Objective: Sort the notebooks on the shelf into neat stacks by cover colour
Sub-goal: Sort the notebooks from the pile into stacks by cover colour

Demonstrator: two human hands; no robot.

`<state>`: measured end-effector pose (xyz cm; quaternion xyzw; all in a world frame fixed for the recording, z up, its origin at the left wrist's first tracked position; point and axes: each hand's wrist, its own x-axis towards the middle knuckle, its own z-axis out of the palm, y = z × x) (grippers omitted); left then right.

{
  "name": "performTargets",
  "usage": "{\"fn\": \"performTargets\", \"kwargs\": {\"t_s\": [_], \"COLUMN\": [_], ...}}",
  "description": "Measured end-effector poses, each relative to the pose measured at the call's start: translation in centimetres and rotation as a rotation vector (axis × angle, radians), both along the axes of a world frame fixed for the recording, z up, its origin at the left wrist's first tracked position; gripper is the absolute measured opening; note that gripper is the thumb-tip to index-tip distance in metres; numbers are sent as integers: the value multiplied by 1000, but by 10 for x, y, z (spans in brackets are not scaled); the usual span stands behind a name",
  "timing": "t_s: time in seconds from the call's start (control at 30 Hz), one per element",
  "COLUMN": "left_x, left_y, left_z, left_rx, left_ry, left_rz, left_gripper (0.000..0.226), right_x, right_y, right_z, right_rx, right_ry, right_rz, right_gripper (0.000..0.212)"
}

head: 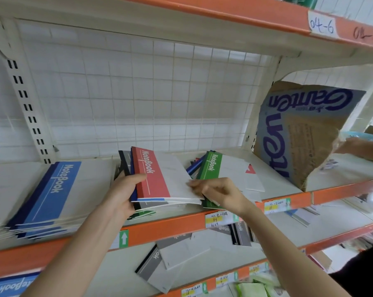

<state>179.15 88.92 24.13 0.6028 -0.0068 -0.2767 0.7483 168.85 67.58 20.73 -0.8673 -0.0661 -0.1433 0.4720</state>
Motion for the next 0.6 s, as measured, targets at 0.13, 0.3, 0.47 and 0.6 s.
{"fn": "performTargets", "kwargs": {"t_s": [0.13, 0.3, 0.47, 0.6], "left_x": [1, 1, 1, 1], "left_y": [5, 6, 6, 6], "left_z": [-3, -4, -4, -4], "left_rx": [20, 22, 26, 19], "left_ry": [-1, -6, -18, -2], "left_rz": [-1, 9, -1, -13], "left_gripper": [32, 34, 36, 37], "right_x": [14, 29, 29, 26], "right_y": [-28, -42, -40, -42], "right_z": [-2, -9, -13, -15], "right_rx": [-441, -728, -821, -954], "right_ry": [156, 480, 396, 307], "right_rz": [-529, -602, -656, -726], "right_gripper": [28, 14, 29, 22]}}
